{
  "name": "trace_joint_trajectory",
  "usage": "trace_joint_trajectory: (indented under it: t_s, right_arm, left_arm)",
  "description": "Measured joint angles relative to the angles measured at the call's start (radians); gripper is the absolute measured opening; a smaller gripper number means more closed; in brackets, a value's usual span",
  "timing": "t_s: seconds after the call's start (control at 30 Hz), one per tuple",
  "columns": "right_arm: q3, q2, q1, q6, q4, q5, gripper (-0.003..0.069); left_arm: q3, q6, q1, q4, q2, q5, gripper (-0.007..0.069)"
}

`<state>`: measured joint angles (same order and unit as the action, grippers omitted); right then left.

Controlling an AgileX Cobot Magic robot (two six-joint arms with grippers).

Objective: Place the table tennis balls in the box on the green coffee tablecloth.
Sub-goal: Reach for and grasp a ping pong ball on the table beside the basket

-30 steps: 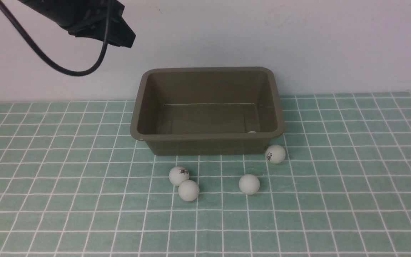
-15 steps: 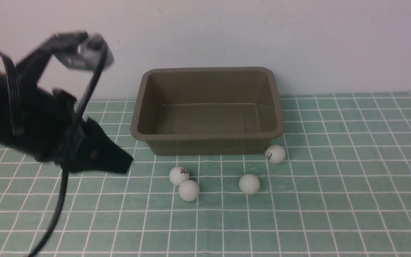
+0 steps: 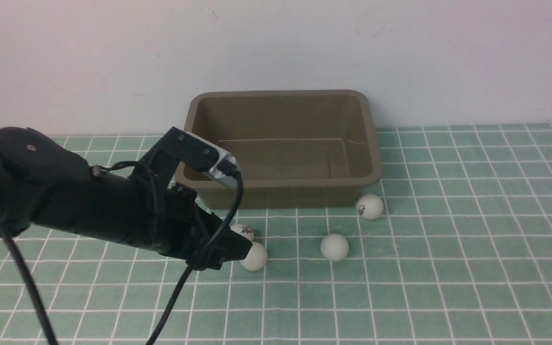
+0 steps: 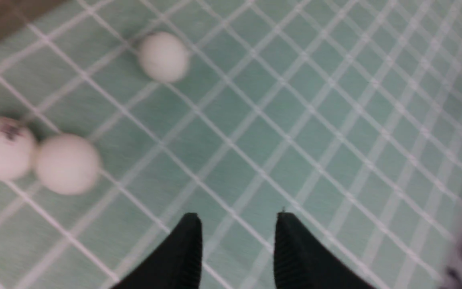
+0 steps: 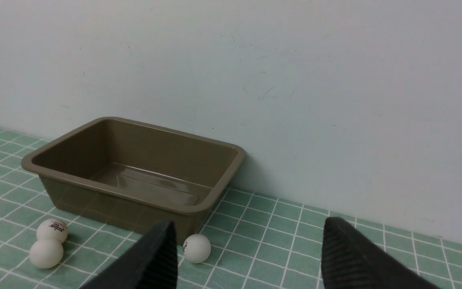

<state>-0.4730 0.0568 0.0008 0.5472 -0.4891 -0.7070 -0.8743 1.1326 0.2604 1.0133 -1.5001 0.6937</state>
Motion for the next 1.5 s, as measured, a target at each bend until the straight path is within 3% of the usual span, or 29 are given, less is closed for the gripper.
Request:
trace_joint_trajectory:
  t_s: [0.17, 0.53, 0.77, 1.03, 1.17, 1.5]
  right_arm:
    - [0.000, 0.000, 0.000, 0.000, 0.000, 0.000, 0.0442]
    - [0.000, 0.000, 0.000, 0.000, -0.035, 0.000, 0.0442]
    - [0.000, 0.000, 0.000, 0.000, -0.035, 0.007, 0.0442]
    - [0.000, 0.000, 0.000, 0.000, -0.035, 0.008, 0.0442]
    - [0.000, 0.000, 0.000, 0.000, -0.035, 0.009, 0.0442]
    - [0.000, 0.000, 0.000, 0.000, -0.037, 0.009, 0.0442]
  left_arm:
    - [0.001, 0.027, 0.027, 0.016, -0.089, -0.172, 0.0435]
    - [0.001, 0.040, 0.030, 0.176, -0.205, -0.391, 0.0449]
    - [-0.006, 0.158, 0.030, 0.387, -0.275, -0.412, 0.0449]
    - [-0.006, 0.420, 0.031, 0.671, -0.308, -0.412, 0.0451]
    - [-0.006, 0.505, 0.031, 0.697, -0.308, -0.389, 0.0473]
    - [-0.007, 0.513, 0.032, 0.701, -0.364, -0.385, 0.0482]
